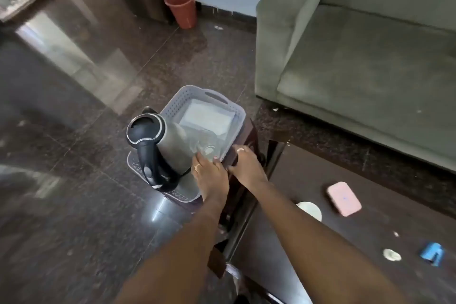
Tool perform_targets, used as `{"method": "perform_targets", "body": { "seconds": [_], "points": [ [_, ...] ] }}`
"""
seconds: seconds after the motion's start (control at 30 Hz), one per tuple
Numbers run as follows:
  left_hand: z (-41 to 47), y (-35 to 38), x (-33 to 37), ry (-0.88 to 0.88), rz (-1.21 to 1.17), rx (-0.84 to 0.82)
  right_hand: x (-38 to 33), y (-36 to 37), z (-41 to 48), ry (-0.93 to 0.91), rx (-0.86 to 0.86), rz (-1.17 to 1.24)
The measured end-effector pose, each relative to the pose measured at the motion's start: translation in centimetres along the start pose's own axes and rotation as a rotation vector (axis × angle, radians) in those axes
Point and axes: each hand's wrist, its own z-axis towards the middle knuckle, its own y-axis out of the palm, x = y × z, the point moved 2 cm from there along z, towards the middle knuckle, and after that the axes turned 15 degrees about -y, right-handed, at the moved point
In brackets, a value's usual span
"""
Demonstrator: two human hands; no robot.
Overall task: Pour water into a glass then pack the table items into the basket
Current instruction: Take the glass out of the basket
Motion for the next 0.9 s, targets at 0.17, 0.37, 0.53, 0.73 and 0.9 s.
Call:
{"method": "perform_targets", "body": {
  "seconds": [0.17,0.37,0.53,0.73,0.9],
  "points": [
    [5.0,0.0,-1.3,-0.113,-0.127,0.003,-2.2,4.6,5.8,-0.044,-0.037,0.111],
    [6.5,1.0,-2.3,-0.061,-0.233,-0.015,-1.3,6.6,8.9,-0.042,-0.025,-0.004],
    [5.8,0.5,-1.8,0.031,-0.407,0.052,-1.3,5.7,8.3,-0.05,0.054,0.156],
    [2.4,0.8,-0.5,0.364,-0.362,0.06,-1.5,1.2,4.2,-0.148,0.326,0.28],
    [-2.0,4.8,1.8,0.663,-0.37,-0.121,1.6,-4.4,-1.0,-0.178,0.578,0.227]
  ]
}}
